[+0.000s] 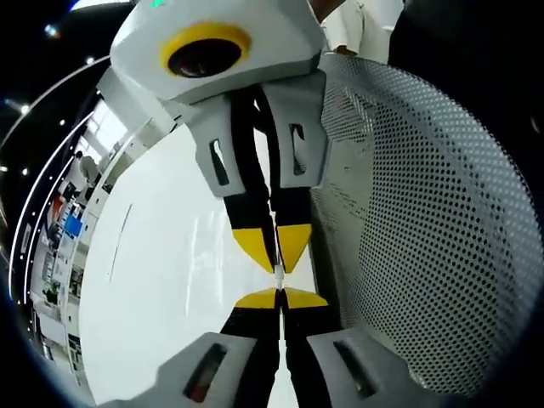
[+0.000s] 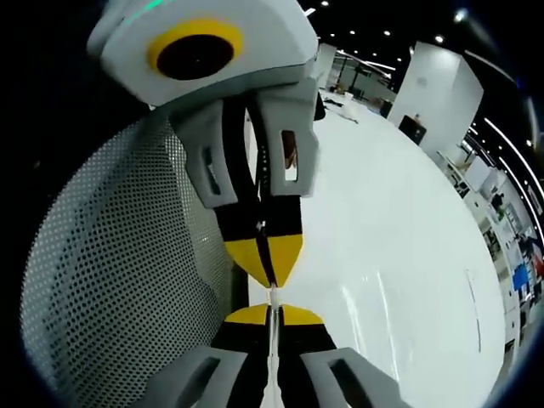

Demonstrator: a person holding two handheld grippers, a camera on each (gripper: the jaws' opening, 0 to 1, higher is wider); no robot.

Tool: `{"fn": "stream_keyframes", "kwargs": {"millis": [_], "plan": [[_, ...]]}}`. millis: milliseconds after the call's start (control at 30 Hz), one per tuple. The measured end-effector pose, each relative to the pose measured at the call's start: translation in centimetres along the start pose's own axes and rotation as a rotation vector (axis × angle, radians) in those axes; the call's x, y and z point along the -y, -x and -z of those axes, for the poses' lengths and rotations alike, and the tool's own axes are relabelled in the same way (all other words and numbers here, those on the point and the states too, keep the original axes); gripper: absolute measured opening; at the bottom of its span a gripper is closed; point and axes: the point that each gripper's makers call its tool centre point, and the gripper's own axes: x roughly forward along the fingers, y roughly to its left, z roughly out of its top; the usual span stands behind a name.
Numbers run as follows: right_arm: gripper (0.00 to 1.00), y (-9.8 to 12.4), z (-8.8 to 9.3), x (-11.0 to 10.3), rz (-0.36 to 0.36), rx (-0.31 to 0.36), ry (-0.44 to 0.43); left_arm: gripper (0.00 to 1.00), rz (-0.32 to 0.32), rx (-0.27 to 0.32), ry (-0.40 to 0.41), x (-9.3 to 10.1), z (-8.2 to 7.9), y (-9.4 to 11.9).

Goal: Open the resealable bag by pulling the two sides of the seal apart until the entire bag opening is separated and visibly accessible.

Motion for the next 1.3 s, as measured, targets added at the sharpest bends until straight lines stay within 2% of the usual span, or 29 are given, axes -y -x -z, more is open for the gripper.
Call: {"fn": "stream_keyframes", "kwargs": {"millis": [67,133,400,500,600,733,767,800,1000,1300], "plan": [[0.0,0.1,-0.1,0.3,0.011,0.0,-0.026,0.0,-0.004,0.001,0.007,-0.5,0.1,-0.2],[0.0,0.3,-0.3,0.5,0.015,0.001,-0.014,0.0,-0.007,0.006,0.01,-0.8,0.1,-0.2],[0.01,0.3,-0.3,0.3,-0.002,-0.027,0.008,0.0,0.002,-0.012,-0.001,-0.2,0.5,-0.4],[0.03,0.4,-1.3,-0.4,-0.029,0.011,0.005,0.0,0.005,-0.011,0.002,0.0,0.6,-0.4],[0.03,0.2,-1.7,-0.3,-0.02,0.01,0.029,0.0,0.009,-0.008,-0.003,0.2,0.4,-0.4],[0.01,-0.2,-1.4,-0.2,-0.025,-0.009,0.053,0.0,0.006,-0.017,-0.022,0.2,0.2,-0.5],[0.0,-0.2,-1.1,-0.2,-0.022,-0.025,0.06,0.0,0.003,-0.009,-0.003,0.1,0.2,-0.3],[0.0,-0.2,-1.3,-0.2,-0.026,-0.012,0.075,0.0,0.006,-0.004,0.005,0.0,0.2,-0.3],[0.0,-0.1,-1.2,-0.3,-0.016,-0.005,0.036,0.0,0.031,-0.016,0.019,0.1,0.0,-0.4],[0.0,0.6,-0.4,-0.2,-0.011,-0.009,0.019,0.0,0.029,0.001,0.017,0.0,-0.5,-0.2]]}}
